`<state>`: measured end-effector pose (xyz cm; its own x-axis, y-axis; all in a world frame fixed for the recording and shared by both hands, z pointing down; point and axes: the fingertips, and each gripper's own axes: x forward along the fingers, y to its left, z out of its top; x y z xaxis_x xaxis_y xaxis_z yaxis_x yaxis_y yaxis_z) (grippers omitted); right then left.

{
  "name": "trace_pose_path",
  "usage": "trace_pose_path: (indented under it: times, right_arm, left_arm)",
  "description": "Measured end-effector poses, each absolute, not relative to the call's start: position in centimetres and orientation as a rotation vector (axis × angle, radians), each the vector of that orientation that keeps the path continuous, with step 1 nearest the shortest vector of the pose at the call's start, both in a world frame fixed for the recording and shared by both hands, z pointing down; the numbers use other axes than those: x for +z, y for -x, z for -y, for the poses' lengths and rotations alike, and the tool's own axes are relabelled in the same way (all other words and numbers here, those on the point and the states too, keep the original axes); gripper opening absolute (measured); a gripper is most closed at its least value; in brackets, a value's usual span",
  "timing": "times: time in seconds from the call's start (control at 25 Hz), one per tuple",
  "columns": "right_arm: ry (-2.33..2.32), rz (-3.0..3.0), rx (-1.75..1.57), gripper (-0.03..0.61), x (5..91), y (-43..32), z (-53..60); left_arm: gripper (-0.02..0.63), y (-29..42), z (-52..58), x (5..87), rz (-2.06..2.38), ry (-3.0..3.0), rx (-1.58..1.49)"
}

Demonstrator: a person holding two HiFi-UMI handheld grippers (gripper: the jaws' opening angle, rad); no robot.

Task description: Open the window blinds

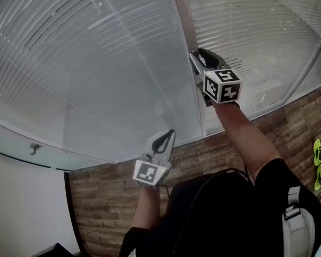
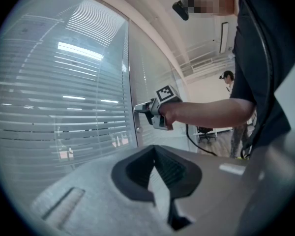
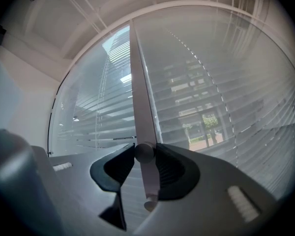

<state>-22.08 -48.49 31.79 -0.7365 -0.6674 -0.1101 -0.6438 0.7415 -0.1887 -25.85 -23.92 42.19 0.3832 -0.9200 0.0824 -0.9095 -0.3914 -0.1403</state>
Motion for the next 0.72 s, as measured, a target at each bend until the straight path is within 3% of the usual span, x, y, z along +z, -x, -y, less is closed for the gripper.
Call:
trace_pose_path:
  times: [0.12,0.2,0.36,0.48,0.72]
  right_arm:
    - [1.016,-2.797,-0.184,0.146,31.9,22.1,48.4]
    - [1.016,-2.837,-0.102,0.206,32.2,21.9,48.2]
    - [1.028,-2.957,0.163,0.219,33.0,21.8,47.6]
    - [1.053,-3.054,0.539,0.230,32.8,22.3,46.6]
    - [1.124,-3.054,1.630,0.230,32.5,23.0,46.5]
  left_arm:
    - [0.005,25.8,23.9,42.2,-1.690,2.548,-0.228]
    - [0.005,25.8,23.8,42.3,-1.693,2.548,-0.226]
    - [0.005,25.6,23.8,42.5,-1.691,2.560,-0.226]
    - [0.005,25.1,23.8,42.7,-1.675,2.570,-0.226]
    - [0.005,24.7,23.8,43.0,-1.663,2.595,-0.214]
